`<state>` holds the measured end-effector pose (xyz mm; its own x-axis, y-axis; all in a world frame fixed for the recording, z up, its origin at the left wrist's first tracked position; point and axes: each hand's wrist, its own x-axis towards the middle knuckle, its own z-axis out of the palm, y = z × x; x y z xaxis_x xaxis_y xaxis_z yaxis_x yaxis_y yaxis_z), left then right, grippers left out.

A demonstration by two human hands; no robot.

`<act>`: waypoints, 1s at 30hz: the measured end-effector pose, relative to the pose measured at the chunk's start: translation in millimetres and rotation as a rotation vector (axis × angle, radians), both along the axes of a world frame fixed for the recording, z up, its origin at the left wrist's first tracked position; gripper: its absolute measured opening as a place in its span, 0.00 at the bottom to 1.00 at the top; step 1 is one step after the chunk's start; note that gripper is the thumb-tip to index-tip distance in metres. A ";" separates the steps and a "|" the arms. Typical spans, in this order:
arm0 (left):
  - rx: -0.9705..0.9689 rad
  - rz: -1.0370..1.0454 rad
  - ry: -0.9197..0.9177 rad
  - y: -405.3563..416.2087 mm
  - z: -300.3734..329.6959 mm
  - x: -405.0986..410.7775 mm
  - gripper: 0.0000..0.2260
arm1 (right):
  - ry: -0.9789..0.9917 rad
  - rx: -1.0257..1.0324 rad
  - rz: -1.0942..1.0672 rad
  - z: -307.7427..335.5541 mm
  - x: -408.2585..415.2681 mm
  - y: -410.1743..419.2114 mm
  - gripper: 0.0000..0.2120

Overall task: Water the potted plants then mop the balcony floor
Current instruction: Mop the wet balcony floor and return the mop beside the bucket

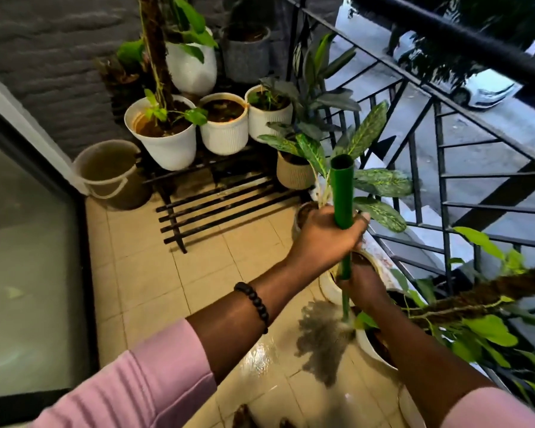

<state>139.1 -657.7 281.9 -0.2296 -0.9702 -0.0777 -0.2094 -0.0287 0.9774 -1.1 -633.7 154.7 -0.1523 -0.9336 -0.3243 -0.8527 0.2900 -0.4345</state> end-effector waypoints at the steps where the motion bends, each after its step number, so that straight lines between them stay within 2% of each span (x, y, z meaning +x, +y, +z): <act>1: -0.010 -0.011 -0.004 0.8 -1.8 -7.8 0.19 | 0.003 -0.024 -0.009 -3.0 -7.0 0.2 0.04; 7: -0.043 -0.068 -0.156 -0.6 9.8 -33.1 0.17 | -0.040 -0.038 -0.102 -9.0 -19.3 6.1 0.04; 14: -0.015 -0.046 -0.325 -15.6 49.0 -22.8 0.15 | -0.163 -0.078 -0.223 6.9 21.4 9.1 0.15; 17: -0.052 -0.055 -0.485 -14.1 55.6 -14.5 0.10 | -0.255 -0.060 -0.213 5.5 51.8 19.2 0.16; 20: -0.017 -0.073 -0.568 -3.3 55.8 -11.3 0.13 | -0.403 0.040 -0.258 -3.8 75.3 31.5 0.15; 22: -0.017 -0.102 -0.573 4.5 56.4 -11.8 0.11 | -0.452 0.070 -0.309 -8.7 81.6 37.0 0.14; 25: -0.033 -0.114 -0.539 12.6 55.7 -12.8 0.09 | -0.392 0.077 -0.254 -9.6 76.1 39.8 0.14; 30: -0.074 -0.100 -0.418 15.4 63.6 -24.5 0.15 | -0.244 -0.040 -0.257 1.8 40.0 38.1 0.16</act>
<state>114.7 -642.3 345.5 -0.2866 -0.9511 -0.1154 -0.5855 0.0785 0.8069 39.0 -595.6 156.6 -0.3063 -0.8874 -0.3446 -0.6234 0.4606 -0.6318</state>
